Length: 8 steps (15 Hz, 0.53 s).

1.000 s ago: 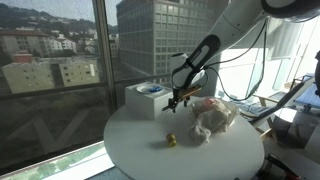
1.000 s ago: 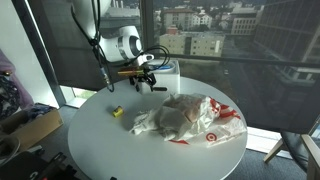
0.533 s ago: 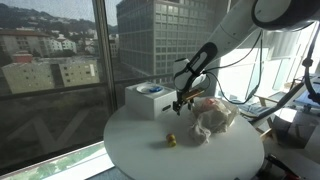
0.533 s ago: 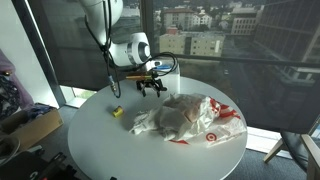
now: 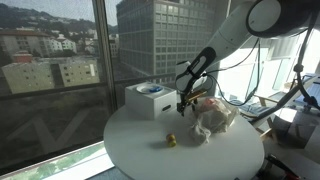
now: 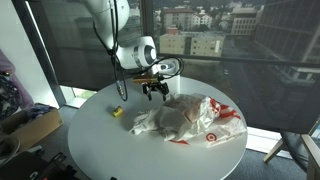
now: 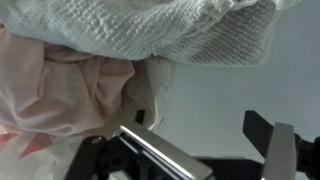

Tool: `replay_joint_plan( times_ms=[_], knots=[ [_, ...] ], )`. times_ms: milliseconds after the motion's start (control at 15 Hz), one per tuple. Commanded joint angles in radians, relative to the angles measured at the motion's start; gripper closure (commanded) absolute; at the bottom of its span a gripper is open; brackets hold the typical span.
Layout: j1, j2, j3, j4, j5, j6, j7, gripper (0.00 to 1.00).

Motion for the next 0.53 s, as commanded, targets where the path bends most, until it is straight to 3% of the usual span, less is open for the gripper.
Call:
replay_joint_plan(
  times_ms=[0,200,267,333,467],
  knots=[
    [-0.016,0.107,-0.005,0.153,0.031,-0.045,-0.026,0.0],
    [-0.041,0.199,-0.01,0.256,0.038,-0.068,-0.036,0.0],
    [-0.048,0.221,-0.012,0.279,0.04,-0.072,-0.036,0.25],
    [-0.061,0.237,-0.004,0.294,0.049,-0.073,-0.048,0.26],
    [-0.089,0.242,0.023,0.29,0.086,-0.056,-0.074,0.42]
  ],
)
